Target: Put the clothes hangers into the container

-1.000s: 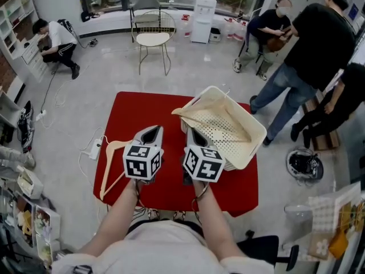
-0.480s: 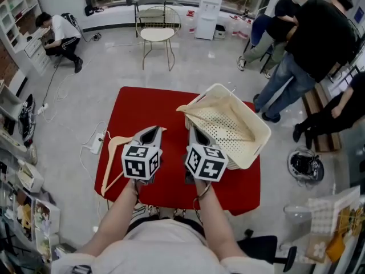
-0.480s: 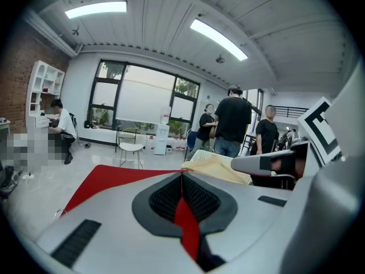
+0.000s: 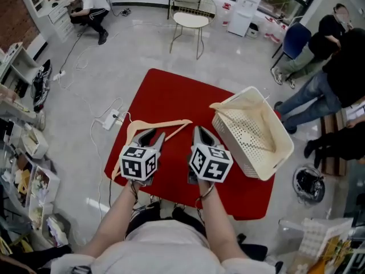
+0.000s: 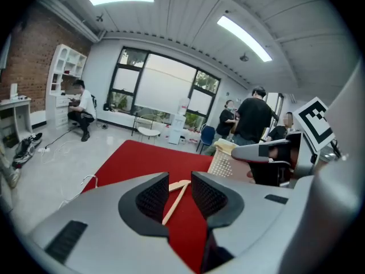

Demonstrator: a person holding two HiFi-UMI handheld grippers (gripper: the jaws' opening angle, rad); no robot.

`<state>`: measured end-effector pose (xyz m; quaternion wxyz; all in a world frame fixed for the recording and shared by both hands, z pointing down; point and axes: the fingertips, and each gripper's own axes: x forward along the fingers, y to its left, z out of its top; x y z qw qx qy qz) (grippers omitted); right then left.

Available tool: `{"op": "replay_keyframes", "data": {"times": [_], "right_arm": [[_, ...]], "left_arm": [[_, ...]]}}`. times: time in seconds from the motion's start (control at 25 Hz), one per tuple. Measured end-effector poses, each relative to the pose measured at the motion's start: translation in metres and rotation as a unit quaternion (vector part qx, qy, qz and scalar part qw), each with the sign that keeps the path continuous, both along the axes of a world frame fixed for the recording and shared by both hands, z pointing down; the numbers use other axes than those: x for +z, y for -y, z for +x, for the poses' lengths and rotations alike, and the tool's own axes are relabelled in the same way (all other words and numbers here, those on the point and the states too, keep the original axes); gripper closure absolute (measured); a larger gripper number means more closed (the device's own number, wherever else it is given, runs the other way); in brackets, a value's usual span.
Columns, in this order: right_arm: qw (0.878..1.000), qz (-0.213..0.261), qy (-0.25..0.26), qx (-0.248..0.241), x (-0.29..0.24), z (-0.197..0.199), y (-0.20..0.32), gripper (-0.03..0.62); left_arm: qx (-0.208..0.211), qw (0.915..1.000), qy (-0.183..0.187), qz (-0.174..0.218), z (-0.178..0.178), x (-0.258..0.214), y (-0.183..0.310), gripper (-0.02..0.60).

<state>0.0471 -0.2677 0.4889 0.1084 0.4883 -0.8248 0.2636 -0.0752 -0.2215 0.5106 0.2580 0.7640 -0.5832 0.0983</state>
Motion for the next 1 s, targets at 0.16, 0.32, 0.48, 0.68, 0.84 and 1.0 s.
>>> {"op": "replay_keyframes", "data": {"times": [0.16,0.32,0.48,0.68,0.84,1.0], "right_arm": [[0.999,-0.02,-0.005,-0.027,0.019,-0.034,-0.002,0.579],[0.998,-0.037,-0.006,-0.043,0.034,-0.065,-0.004,0.579],[0.997,-0.052,-0.015,-0.048,0.049,-0.083,-0.006,0.579],[0.997,-0.067,-0.021,-0.037,0.067,-0.09,0.002,0.579],[0.997,-0.073,-0.019,-0.029,0.076,-0.097,0.006,0.579],[0.997,-0.076,-0.017,-0.019,0.079,-0.097,0.007,0.579]], "left_arm": [[-0.039,0.9984,0.0,-0.041,-0.051,0.034,-0.021,0.451],[-0.069,0.9945,0.008,-0.078,-0.101,0.067,-0.039,0.411],[-0.081,0.9907,0.019,-0.107,-0.135,0.094,-0.046,0.383],[-0.071,0.9874,0.036,-0.137,-0.153,0.123,-0.037,0.368],[-0.057,0.9829,0.04,-0.171,-0.155,0.144,-0.034,0.368],[-0.062,0.9781,0.048,-0.193,-0.158,0.155,-0.036,0.37]]}}
